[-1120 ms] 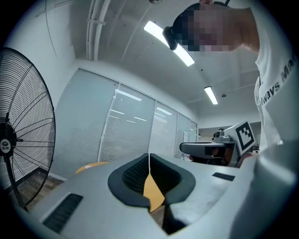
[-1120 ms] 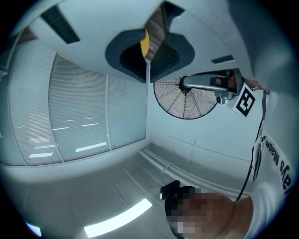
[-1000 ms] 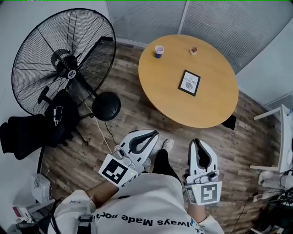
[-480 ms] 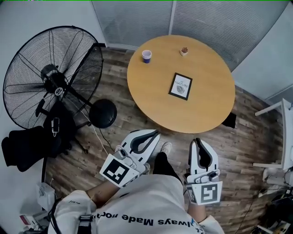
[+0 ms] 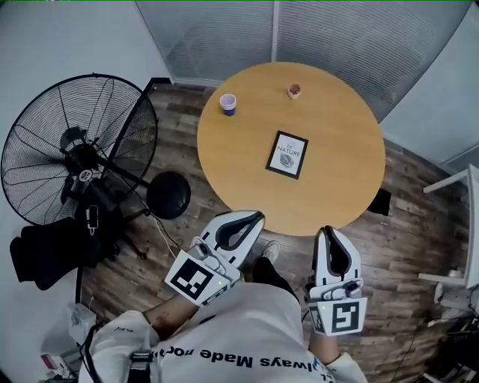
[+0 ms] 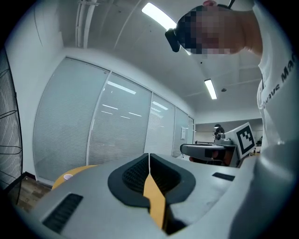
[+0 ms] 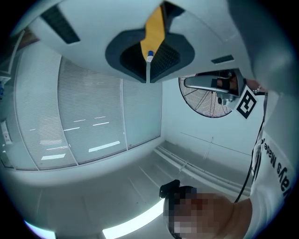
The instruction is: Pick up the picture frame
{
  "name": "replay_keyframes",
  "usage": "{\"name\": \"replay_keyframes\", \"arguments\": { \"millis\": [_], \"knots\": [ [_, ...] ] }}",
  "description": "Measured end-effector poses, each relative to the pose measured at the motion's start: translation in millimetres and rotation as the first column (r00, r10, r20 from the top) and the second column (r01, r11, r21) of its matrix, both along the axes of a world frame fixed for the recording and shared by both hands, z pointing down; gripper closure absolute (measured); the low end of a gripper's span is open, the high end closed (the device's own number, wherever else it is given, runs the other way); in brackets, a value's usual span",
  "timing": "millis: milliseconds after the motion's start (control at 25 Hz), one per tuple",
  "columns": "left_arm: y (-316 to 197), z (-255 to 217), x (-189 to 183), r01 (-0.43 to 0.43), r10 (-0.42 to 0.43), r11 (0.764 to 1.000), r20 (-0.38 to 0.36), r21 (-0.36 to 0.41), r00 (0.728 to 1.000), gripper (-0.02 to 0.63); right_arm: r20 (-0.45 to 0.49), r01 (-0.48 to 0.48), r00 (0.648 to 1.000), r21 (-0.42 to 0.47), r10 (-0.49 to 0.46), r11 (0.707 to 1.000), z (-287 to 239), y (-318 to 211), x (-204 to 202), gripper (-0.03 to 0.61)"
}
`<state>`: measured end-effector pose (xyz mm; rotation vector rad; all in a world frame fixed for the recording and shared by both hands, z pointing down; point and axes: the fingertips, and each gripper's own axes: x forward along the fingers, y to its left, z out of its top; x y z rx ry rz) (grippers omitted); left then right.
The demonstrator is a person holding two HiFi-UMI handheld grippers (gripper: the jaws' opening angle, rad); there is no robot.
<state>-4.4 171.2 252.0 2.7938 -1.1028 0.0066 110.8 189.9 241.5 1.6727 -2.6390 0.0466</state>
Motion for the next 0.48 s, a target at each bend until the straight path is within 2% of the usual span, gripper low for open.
{"name": "replay_keyframes", "arguments": {
  "millis": [480],
  "knots": [
    [-84.4, -0.5, 63.8, 0.031, -0.030, 0.999, 0.027, -0.008, 0.999, 0.581, 0.021, 0.022, 1.000, -0.005, -0.022, 1.000, 0.7, -85.5, 68.2, 0.531]
  ]
}}
